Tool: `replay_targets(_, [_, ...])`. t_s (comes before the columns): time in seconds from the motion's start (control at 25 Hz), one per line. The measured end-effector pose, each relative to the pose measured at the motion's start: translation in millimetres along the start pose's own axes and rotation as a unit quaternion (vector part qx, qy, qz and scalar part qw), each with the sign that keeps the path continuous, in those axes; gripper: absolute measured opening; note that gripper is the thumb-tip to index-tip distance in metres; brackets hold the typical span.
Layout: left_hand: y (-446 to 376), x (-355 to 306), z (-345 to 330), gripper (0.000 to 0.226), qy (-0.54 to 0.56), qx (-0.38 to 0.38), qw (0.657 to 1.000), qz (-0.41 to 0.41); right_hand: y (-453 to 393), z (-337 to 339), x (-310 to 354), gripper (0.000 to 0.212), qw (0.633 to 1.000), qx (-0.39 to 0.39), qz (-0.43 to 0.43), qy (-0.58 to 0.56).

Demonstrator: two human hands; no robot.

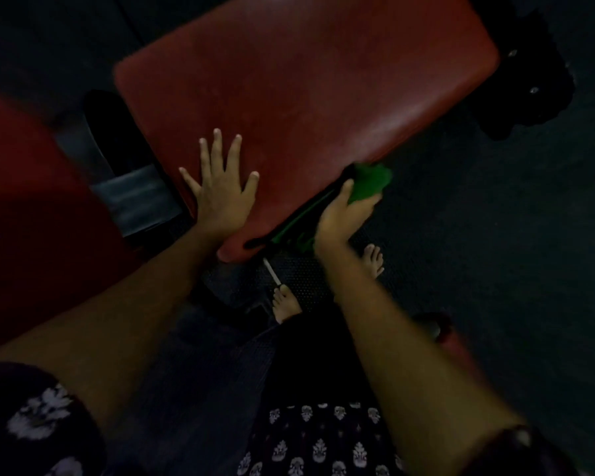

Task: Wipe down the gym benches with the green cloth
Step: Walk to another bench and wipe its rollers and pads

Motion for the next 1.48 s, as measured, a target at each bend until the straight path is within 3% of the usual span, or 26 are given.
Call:
replay_targets(0.04, [1.2,-2.7,-0.4,0.063,0.007,-0.013,1.000,0.010,61.8,21.7,85.7,0.068,1.000,0.013,-0.026,0.000])
replay_targets(0.08, [2.4,-5.5,-2.1,0.063,0.016,-0.026,0.999,0.024,96.2,34.3,162.7,0.064,1.000,0.006,0.015,-0.018])
replay_targets(0.12, [3.8,-9.7,-4.7,0.063,0.026,-0.038,0.998,0.041,125.2,52.3,197.9,0.063,0.999,0.022,-0.015,-0.034])
replay_targets(0.28, [7.2,-33.3,-19.6,0.069,0.045,-0.049,0.992,0.106,157.9,55.2,168.7,0.062,0.995,0.094,-0.021,-0.034])
replay_targets(0.4, [-7.6,-48.5,-16.9,0.073,0.040,-0.060,0.988,0.134,112.8,72.3,208.4,0.054,0.999,0.033,0.005,-0.034])
replay_targets(0.48, [-20.2,-61.4,-13.7,0.073,0.031,-0.058,0.991,0.119,59.8,89.8,246.8,0.054,0.998,-0.030,0.033,-0.036])
replay_targets(0.52, [-25.6,-68.4,-12.4,0.073,0.030,-0.055,0.992,0.110,32.8,93.3,257.4,0.057,0.999,-0.026,0.033,-0.011])
replay_targets(0.68, [-45.8,-103.3,-6.3,0.073,0.039,-0.046,0.993,0.104,-8.6,109.7,269.4,0.059,0.997,0.041,0.035,0.057])
replay_targets(0.88, [-92.5,-156.2,12.8,0.073,0.039,-0.029,0.998,0.051,-59.8,125.9,305.3,0.046,0.992,0.085,0.085,0.045])
replay_targets(1.16, [-149.8,-176.1,5.5,0.082,-0.006,-0.033,0.999,0.024,-99.3,122.9,356.9,0.034,0.917,0.269,0.196,0.221])
replay_targets(1.36, [-158.6,-182.3,-8.2,0.083,-0.027,-0.073,0.995,0.061,-113.7,32.7,435.8,0.033,0.881,0.281,0.249,0.286])
replay_targets(1.48, [-158.8,-176.8,-11.2,0.080,-0.044,-0.087,0.992,0.077,-107.1,14.6,444.5,0.030,0.868,0.264,0.303,0.293])
Point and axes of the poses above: each hand's wrist, its own y-axis away from the middle knuckle, its own z-axis out of the back of the hand, x = y × z, the point moved 8 cm from there along -y, towards the middle knuckle, and after that the axes turned 5 degrees about y, right-handed, at the moved point
